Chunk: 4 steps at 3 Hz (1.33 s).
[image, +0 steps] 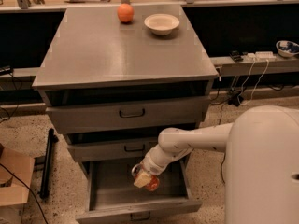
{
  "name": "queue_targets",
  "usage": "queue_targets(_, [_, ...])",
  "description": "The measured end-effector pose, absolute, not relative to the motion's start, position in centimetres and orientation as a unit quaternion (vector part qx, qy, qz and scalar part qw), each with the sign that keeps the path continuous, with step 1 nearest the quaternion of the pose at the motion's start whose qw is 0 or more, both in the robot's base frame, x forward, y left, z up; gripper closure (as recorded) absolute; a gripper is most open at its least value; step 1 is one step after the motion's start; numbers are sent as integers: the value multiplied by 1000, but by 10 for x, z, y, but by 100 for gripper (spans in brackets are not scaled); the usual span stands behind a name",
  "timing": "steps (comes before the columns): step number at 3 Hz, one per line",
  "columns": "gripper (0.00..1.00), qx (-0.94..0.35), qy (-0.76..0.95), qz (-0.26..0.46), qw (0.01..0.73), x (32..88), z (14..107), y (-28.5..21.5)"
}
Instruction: Place coke can into bottom drawer
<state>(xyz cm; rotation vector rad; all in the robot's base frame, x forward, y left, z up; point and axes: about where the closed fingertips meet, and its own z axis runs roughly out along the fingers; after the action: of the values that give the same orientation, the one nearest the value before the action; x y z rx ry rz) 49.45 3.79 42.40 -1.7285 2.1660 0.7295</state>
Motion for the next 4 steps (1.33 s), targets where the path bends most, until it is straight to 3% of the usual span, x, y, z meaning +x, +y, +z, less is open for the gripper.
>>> queue_targets(2, [100,-571,762,274,138,501,376,24])
queue_targets(4, [100,-576,767,263,102,505,305,44])
